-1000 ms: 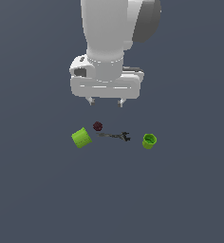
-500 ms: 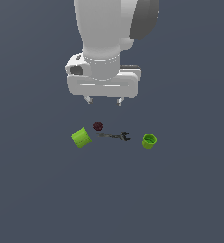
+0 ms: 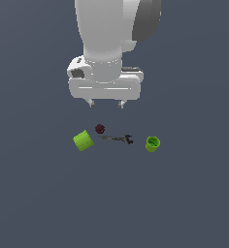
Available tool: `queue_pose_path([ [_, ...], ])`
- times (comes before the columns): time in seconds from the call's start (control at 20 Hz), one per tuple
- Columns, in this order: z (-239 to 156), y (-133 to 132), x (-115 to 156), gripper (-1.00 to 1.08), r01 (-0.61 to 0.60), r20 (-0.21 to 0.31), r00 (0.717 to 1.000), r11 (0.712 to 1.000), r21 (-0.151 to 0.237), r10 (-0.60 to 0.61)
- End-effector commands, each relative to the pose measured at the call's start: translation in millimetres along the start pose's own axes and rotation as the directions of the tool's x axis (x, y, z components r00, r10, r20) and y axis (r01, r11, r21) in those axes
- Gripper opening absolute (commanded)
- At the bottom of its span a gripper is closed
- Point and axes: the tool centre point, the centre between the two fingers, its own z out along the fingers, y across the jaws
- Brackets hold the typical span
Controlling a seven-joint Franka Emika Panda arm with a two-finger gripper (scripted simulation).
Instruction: Pick up a designated object from a clutter of objects.
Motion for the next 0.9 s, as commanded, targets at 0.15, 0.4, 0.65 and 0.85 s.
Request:
queue_pose_path([
  [0.15, 14, 0, 1, 1.0, 0.062, 0.001, 0.998, 0.998, -0.004, -0.062],
  [0.4, 34, -1, 1, 1.0, 0.156, 0.002, 0.988, 0.988, -0.01, -0.156],
  [0.65, 61, -2, 0, 1.0, 0.282, 0.004, 0.959, 0.959, -0.016, -0.282],
  [0.85, 84, -4, -2, 1.0, 0.388, 0.008, 0.921, 0.921, -0.02, -0.388],
])
